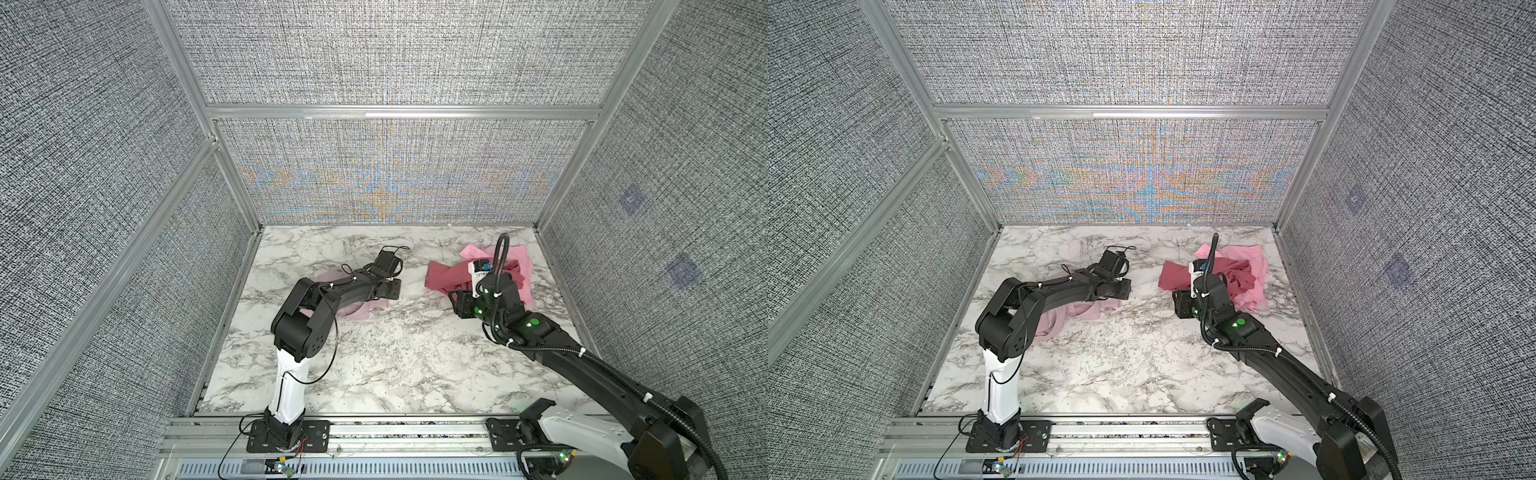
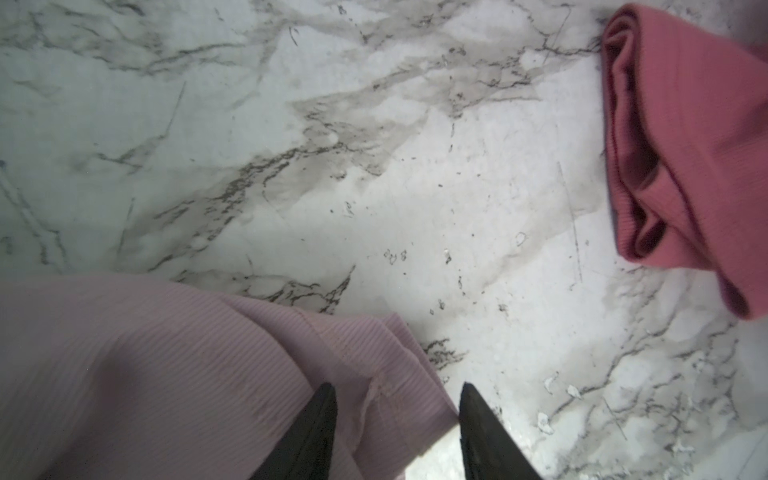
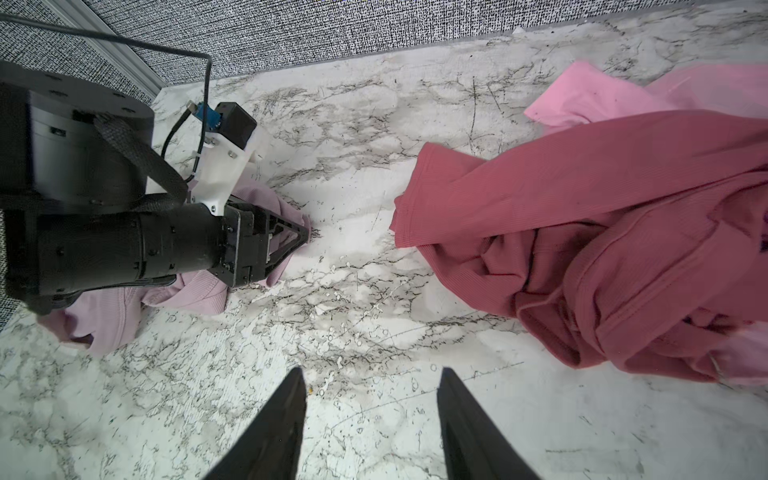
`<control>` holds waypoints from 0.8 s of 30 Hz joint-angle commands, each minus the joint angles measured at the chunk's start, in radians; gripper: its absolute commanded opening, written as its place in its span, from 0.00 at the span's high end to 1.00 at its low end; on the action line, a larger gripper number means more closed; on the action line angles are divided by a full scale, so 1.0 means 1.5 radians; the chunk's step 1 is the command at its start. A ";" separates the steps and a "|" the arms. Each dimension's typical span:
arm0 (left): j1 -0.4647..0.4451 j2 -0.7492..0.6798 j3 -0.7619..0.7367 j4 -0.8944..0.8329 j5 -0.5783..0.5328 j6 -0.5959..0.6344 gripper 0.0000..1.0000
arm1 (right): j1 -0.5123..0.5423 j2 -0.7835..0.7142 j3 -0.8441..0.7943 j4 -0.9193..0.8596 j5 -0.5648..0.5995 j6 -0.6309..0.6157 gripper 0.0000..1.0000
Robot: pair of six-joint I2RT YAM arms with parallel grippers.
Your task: Pick out a specific cloth from the pile
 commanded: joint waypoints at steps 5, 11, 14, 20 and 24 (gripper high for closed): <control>-0.002 0.023 0.013 -0.013 -0.013 0.009 0.50 | -0.001 0.001 0.000 0.014 -0.003 0.010 0.47; -0.003 0.035 0.019 -0.028 -0.029 0.009 0.58 | -0.002 -0.001 0.000 0.014 -0.001 0.011 0.47; -0.003 0.036 0.022 -0.038 -0.041 0.003 0.75 | -0.002 -0.002 0.002 0.013 0.000 0.011 0.47; -0.003 0.012 0.019 -0.039 -0.047 -0.004 0.95 | -0.003 -0.002 0.006 0.011 0.001 0.010 0.47; -0.003 -0.002 0.023 -0.038 -0.048 0.001 0.95 | -0.003 -0.002 0.006 0.012 0.001 0.013 0.47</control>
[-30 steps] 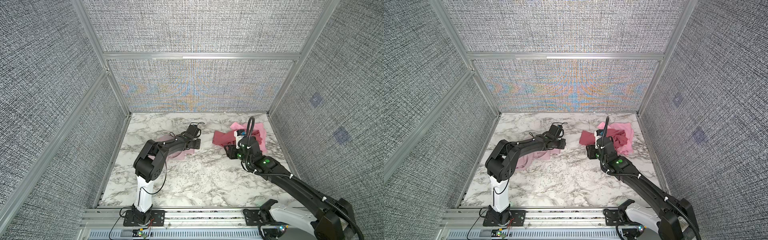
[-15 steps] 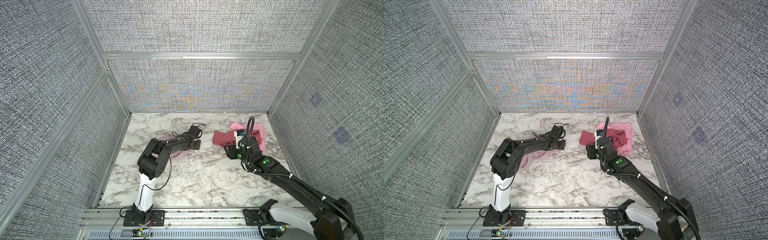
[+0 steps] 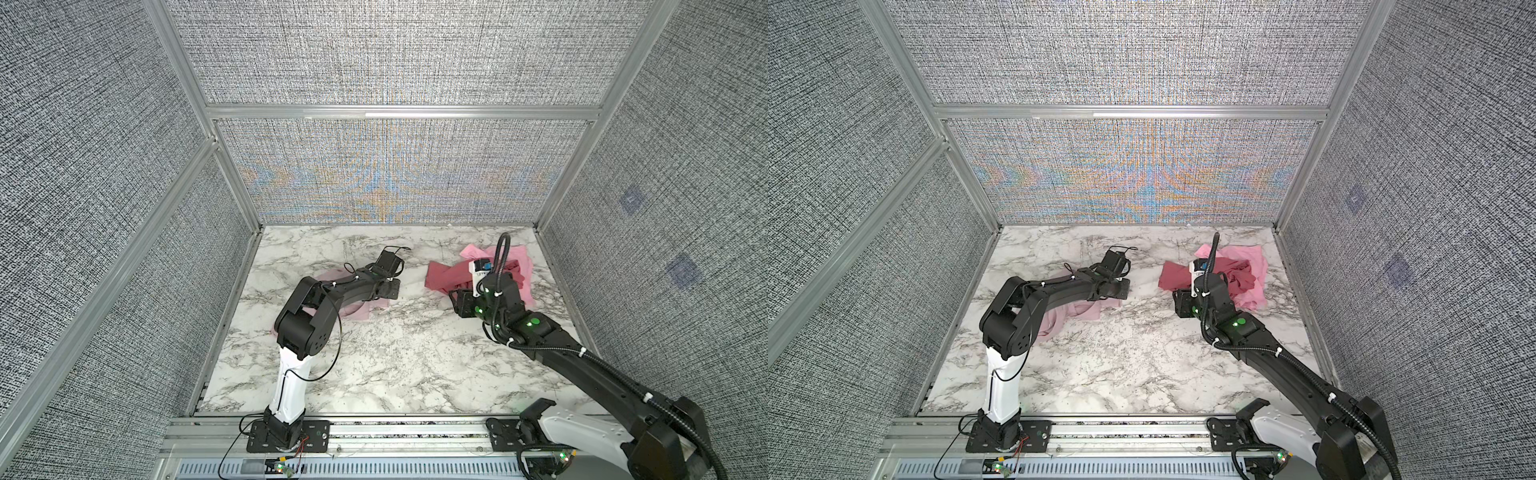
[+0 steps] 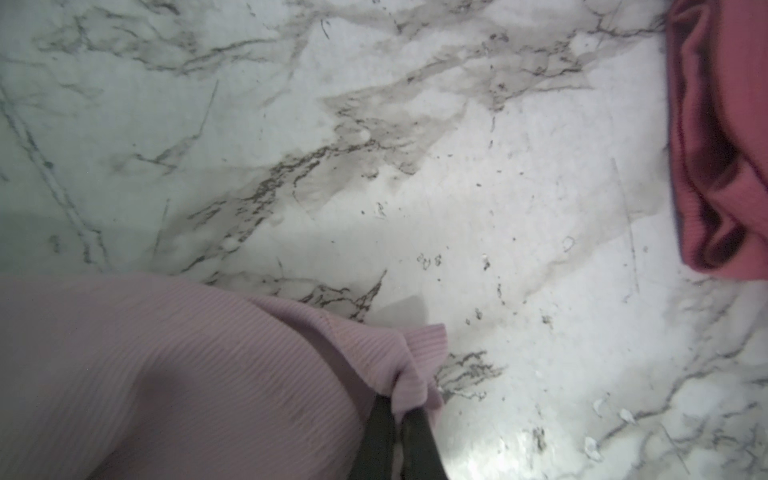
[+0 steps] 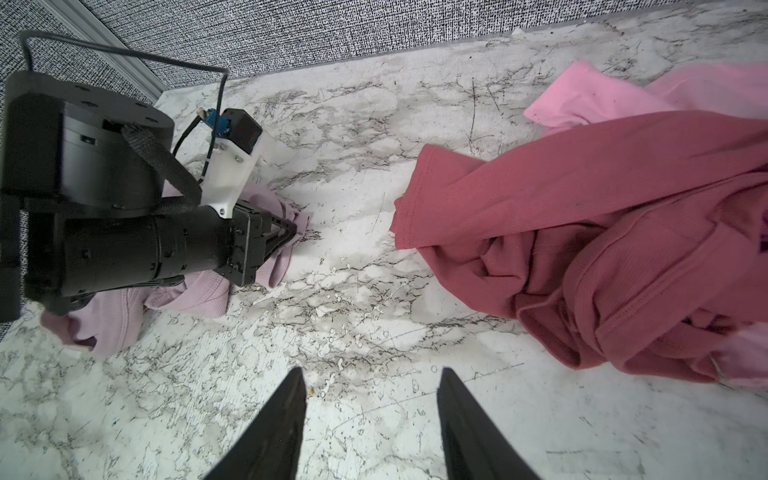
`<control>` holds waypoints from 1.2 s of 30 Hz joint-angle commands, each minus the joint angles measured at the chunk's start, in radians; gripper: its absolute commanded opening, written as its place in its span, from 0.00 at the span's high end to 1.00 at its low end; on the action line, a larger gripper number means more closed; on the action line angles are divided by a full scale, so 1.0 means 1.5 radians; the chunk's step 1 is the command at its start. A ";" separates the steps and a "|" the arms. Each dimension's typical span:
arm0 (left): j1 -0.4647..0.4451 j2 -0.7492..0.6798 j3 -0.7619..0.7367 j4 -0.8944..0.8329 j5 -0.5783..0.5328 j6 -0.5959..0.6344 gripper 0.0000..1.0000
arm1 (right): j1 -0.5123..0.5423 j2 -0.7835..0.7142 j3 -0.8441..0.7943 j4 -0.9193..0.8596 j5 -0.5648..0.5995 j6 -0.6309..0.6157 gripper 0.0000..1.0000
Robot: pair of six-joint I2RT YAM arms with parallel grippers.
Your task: Pick out a specific cloth from the pile
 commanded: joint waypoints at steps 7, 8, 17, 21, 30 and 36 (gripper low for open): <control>0.001 -0.062 0.006 0.005 0.005 0.001 1.00 | 0.001 0.001 0.004 0.012 0.001 0.016 0.47; 0.000 -0.073 0.009 0.005 0.001 0.004 1.00 | 0.001 0.002 0.006 0.012 0.001 0.015 0.47; 0.015 -0.210 0.096 -0.118 -0.119 0.022 1.00 | 0.001 0.021 0.025 0.021 -0.010 0.013 0.47; 0.048 -0.308 0.047 -0.121 -0.123 0.023 1.00 | 0.001 0.030 0.030 0.031 -0.020 0.017 0.47; 0.125 -0.549 -0.202 -0.069 -0.139 0.012 1.00 | 0.001 0.055 0.046 0.050 -0.047 0.018 0.47; 0.189 -0.612 -0.318 -0.113 -0.137 -0.041 1.00 | 0.001 0.080 0.056 0.062 -0.075 0.019 0.47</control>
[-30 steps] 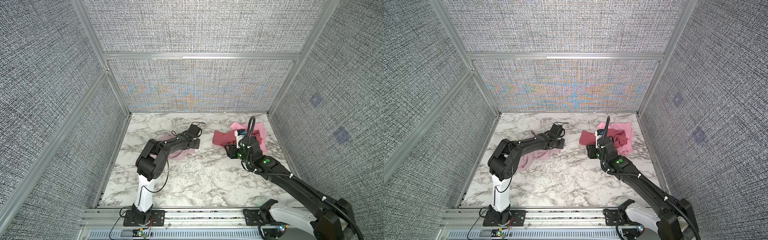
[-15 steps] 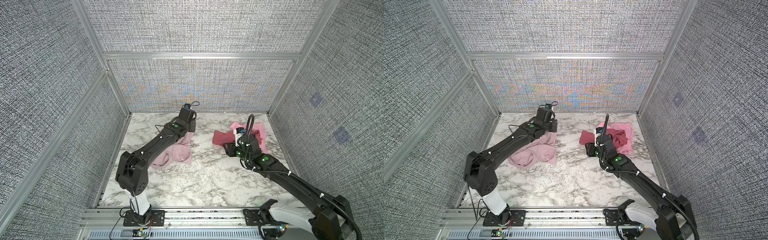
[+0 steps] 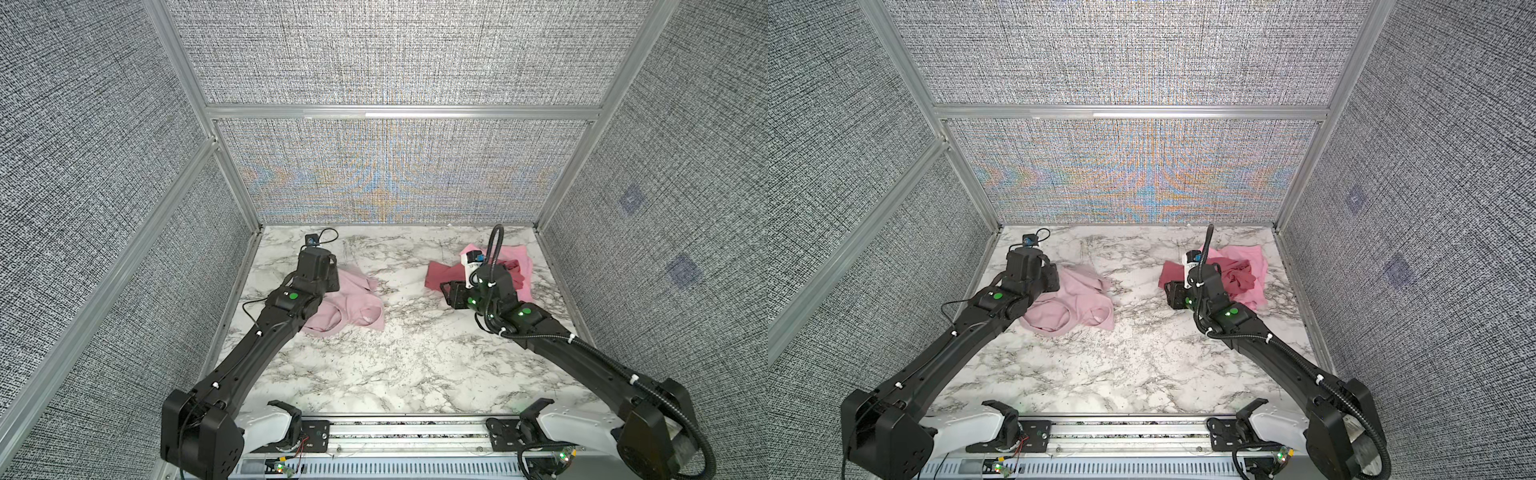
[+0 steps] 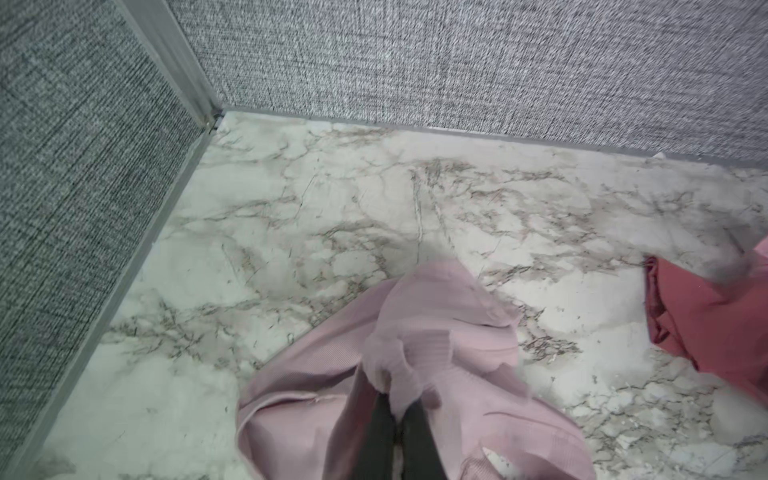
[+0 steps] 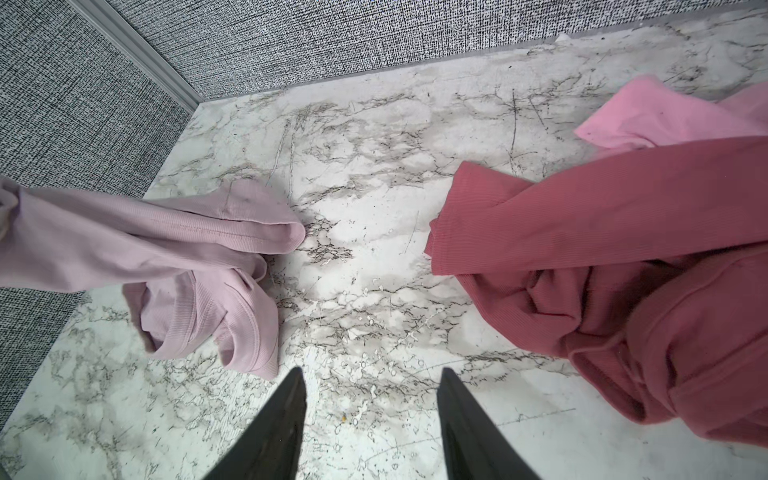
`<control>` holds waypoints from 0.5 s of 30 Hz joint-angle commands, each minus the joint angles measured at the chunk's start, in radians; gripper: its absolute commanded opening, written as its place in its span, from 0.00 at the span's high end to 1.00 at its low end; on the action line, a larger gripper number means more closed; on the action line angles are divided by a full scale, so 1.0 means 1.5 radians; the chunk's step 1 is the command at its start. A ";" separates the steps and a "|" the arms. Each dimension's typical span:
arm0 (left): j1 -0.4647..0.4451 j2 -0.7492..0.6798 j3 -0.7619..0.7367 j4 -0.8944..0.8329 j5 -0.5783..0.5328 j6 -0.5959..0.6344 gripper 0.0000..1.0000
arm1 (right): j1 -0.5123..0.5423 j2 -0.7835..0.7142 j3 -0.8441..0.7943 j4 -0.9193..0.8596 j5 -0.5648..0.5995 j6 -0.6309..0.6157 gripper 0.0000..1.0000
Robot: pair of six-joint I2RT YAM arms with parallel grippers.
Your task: Pick out a specific cloth from the pile
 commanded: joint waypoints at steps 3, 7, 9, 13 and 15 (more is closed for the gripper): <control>0.070 -0.034 -0.088 -0.015 0.000 -0.058 1.00 | 0.000 0.024 0.014 0.023 -0.039 0.006 0.47; 0.099 -0.051 -0.156 0.028 -0.016 -0.091 1.00 | 0.000 0.044 0.026 0.020 -0.058 0.003 0.47; 0.112 -0.045 -0.179 0.054 -0.002 -0.100 1.00 | 0.000 0.052 0.035 0.012 -0.065 0.000 0.47; 0.127 -0.013 -0.194 0.077 0.008 -0.105 1.00 | 0.000 0.051 0.041 0.003 -0.066 -0.001 0.47; 0.133 0.002 -0.196 0.082 0.023 -0.103 1.00 | 0.000 0.046 0.037 0.003 -0.065 0.002 0.47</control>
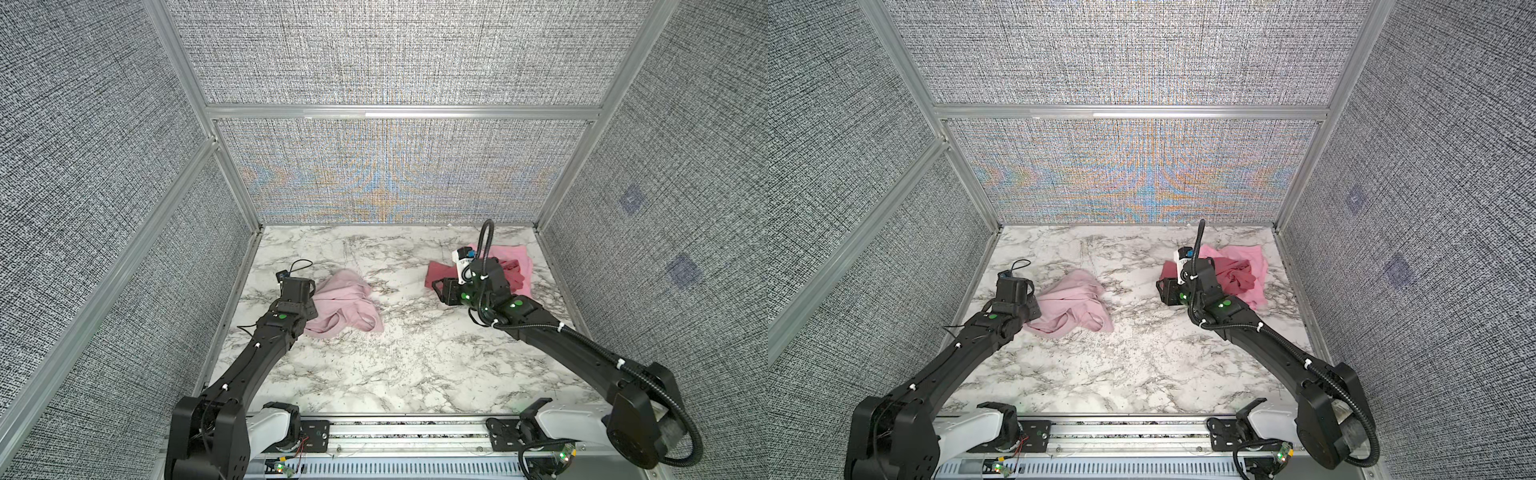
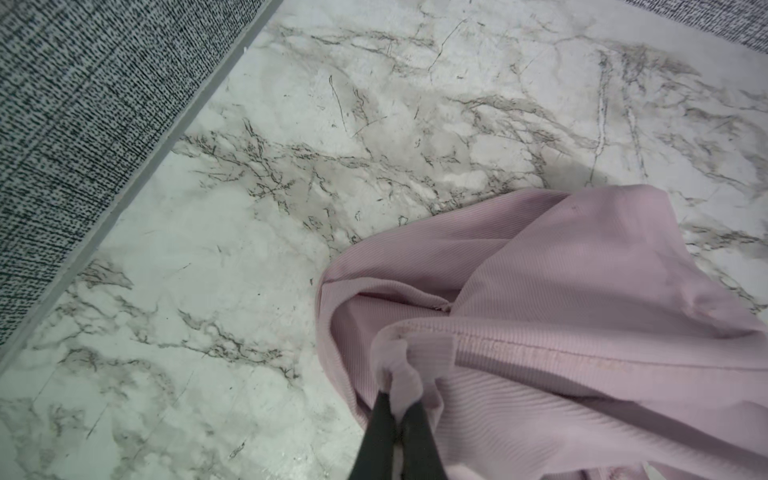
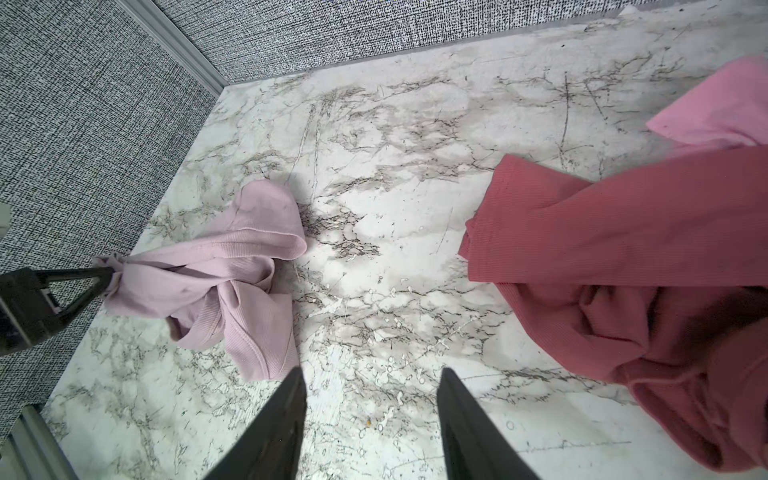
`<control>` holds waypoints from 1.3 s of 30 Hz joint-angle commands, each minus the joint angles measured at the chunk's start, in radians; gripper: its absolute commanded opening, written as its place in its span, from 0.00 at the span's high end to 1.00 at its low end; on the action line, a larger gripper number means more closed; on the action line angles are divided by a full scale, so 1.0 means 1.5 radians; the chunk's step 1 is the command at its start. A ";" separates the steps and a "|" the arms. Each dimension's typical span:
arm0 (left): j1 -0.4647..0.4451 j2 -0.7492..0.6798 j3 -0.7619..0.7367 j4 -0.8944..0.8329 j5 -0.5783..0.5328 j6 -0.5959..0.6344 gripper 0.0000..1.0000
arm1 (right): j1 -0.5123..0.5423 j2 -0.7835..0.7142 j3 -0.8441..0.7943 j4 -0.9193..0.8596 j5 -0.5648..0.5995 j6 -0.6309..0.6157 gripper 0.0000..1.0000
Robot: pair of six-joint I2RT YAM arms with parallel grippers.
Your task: Pick out a specific cloth from the pile
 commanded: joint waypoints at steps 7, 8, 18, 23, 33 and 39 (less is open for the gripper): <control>0.006 0.008 0.051 -0.021 0.062 0.026 0.57 | 0.000 -0.027 -0.008 -0.012 0.008 0.002 0.47; 0.005 0.008 0.064 -0.031 0.078 0.031 0.56 | 0.000 -0.030 -0.008 -0.015 0.012 0.001 0.47; -0.153 0.015 0.165 -0.066 0.128 0.086 0.55 | 0.000 -0.032 -0.019 -0.012 0.022 0.005 0.47; -0.239 0.048 0.161 -0.044 0.186 0.042 0.51 | 0.000 -0.038 -0.025 -0.010 0.024 0.009 0.47; -0.322 0.158 0.144 0.021 0.204 -0.010 0.46 | 0.000 -0.038 -0.025 -0.010 0.024 0.013 0.47; -0.323 0.175 0.123 0.062 0.217 -0.019 0.47 | 0.000 -0.040 -0.023 -0.011 0.025 0.010 0.47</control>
